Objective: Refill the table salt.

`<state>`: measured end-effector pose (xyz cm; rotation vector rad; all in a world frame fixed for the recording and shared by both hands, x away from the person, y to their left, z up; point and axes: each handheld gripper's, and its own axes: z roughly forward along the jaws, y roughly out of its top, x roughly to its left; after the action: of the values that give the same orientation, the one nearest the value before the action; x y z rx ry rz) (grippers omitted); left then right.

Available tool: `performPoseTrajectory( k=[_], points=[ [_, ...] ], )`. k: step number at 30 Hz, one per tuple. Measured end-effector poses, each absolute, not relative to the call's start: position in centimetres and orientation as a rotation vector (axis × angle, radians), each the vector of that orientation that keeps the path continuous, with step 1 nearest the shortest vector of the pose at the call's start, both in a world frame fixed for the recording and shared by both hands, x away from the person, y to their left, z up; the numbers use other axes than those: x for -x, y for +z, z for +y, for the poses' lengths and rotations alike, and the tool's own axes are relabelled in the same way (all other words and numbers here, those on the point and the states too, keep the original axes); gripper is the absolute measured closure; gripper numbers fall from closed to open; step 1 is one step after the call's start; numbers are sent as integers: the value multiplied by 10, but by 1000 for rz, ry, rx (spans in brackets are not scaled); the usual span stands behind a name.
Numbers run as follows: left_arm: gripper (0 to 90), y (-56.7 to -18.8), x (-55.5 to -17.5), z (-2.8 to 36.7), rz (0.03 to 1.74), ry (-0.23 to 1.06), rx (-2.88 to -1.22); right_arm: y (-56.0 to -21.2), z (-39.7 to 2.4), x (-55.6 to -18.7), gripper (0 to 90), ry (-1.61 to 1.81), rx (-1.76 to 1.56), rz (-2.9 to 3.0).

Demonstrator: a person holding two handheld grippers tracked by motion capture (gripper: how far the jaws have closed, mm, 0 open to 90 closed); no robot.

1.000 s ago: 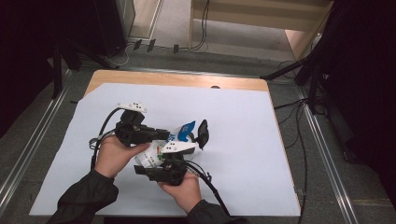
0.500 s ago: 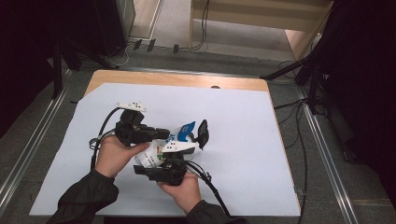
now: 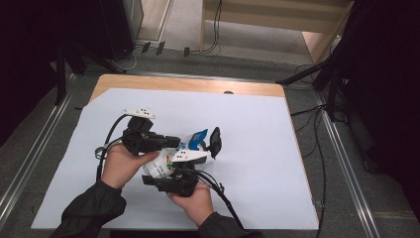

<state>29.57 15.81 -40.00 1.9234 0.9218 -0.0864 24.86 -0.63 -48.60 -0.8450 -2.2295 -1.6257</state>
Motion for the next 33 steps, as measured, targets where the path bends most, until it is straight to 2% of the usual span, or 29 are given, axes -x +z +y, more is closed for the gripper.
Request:
performPoseTrajectory(
  k=[9, 17, 23, 33],
  points=[
    [880, -399, -295, 158, 929, -79, -1921, -486, -6, -249, 623, -1630, 841, -2231],
    [882, -400, -295, 157, 931, -86, -1920, -486, -5, -250, 585, -1627, 822, -2241],
    [882, -399, -295, 156, 933, -86, -1920, -486, -6, -250, 620, -1625, 823, -2249],
    [881, -399, -295, 156, 931, -84, -1913, -485, -6, -249, 628, -1631, 834, -2240]
  ],
)
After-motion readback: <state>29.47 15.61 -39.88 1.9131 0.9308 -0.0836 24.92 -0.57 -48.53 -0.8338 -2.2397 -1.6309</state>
